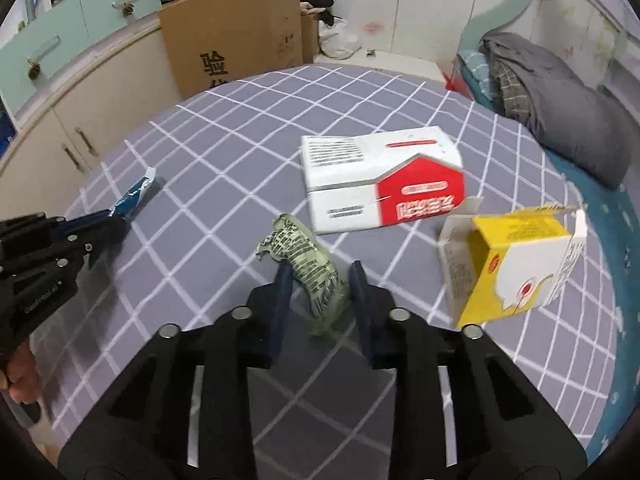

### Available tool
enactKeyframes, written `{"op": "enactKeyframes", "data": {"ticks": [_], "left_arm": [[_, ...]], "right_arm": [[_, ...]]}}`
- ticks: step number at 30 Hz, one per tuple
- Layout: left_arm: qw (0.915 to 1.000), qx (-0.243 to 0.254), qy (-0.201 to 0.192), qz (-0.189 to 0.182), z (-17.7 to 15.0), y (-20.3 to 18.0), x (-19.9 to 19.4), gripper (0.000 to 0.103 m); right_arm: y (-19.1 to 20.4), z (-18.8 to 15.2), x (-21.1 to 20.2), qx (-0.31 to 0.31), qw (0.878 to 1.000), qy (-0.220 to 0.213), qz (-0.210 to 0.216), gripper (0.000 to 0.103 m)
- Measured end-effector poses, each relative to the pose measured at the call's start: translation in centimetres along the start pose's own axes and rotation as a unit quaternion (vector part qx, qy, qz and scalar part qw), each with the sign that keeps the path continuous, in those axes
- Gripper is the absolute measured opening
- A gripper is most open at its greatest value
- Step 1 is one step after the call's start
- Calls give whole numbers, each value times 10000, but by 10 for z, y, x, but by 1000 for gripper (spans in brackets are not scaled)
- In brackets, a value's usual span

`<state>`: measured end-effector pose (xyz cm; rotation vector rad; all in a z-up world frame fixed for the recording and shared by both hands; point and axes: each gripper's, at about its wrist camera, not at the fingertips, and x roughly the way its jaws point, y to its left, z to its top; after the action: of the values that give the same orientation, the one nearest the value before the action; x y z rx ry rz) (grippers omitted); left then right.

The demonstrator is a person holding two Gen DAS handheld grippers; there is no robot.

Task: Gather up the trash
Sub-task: 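Grasp the blue-white toothpaste tube with the left tool while the right tool grasps the green wrapper, then carry the tube and wrapper over the blue bin and open both tools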

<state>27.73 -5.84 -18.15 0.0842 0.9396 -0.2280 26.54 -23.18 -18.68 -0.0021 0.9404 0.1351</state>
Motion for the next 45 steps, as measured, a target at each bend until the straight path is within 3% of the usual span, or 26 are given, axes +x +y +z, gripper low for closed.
{"op": "enactKeyframes", "data": {"ticks": [2, 9, 23, 35, 45], "left_arm": [[9999, -151, -36, 36, -4, 8, -8, 11], [9973, -682, -257, 70, -23, 45, -47, 11], [9849, -1559, -586, 485, -69, 151, -108, 11], [9699, -2174, -388, 1026, -118, 247, -112, 11], [9582, -2578, -145, 1228, -146, 302, -95, 11]], "right_arm": [[4, -2, -5, 31, 9999, -34, 132, 17], [47, -4, -25, -71, 9977, -231, 628, 17], [200, 6, -50, -704, 9797, -451, 1820, 17], [329, 2, -15, -1275, 9637, -99, 2343, 17], [381, 0, 23, -1431, 9596, 166, 2415, 17]]}}
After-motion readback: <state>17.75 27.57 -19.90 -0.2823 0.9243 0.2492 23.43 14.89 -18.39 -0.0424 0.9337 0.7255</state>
